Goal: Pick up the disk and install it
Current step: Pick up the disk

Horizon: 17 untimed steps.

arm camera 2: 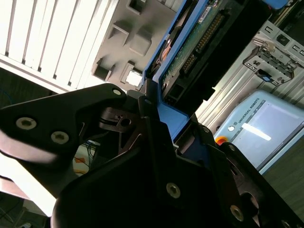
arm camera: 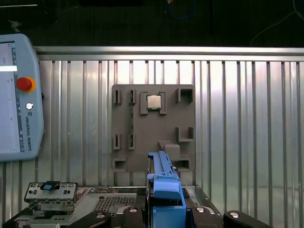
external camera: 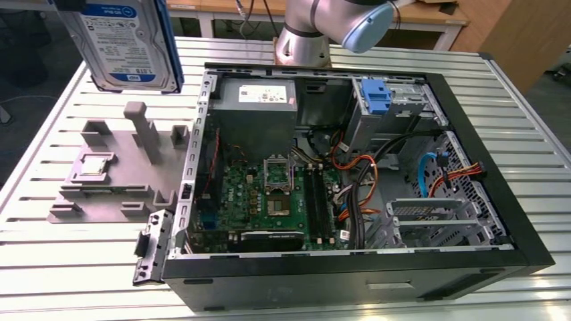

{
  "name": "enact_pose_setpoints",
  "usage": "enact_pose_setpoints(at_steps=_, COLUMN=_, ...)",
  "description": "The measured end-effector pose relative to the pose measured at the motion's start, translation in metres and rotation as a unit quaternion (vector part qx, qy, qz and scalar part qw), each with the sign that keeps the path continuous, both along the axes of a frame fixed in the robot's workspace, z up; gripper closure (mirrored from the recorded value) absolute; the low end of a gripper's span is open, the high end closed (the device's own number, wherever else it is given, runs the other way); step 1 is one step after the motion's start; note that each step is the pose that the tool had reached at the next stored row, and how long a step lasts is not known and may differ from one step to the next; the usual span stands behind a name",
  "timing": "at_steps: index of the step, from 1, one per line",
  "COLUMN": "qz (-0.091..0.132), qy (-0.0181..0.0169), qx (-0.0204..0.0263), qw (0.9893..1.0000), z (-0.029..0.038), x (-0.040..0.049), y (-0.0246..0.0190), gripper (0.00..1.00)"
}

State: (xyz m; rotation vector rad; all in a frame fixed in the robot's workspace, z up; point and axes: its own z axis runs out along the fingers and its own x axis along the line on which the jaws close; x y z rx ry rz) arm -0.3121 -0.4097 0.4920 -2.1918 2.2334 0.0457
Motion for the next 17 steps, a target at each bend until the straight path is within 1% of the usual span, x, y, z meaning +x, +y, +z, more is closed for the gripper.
enact_pose_setpoints(at_steps=17, qz=0.000, qy=0.0001, qx=0.0000, qw=1.0000, z=0.0000, x=0.0032, y=0.0000, gripper=0.63)
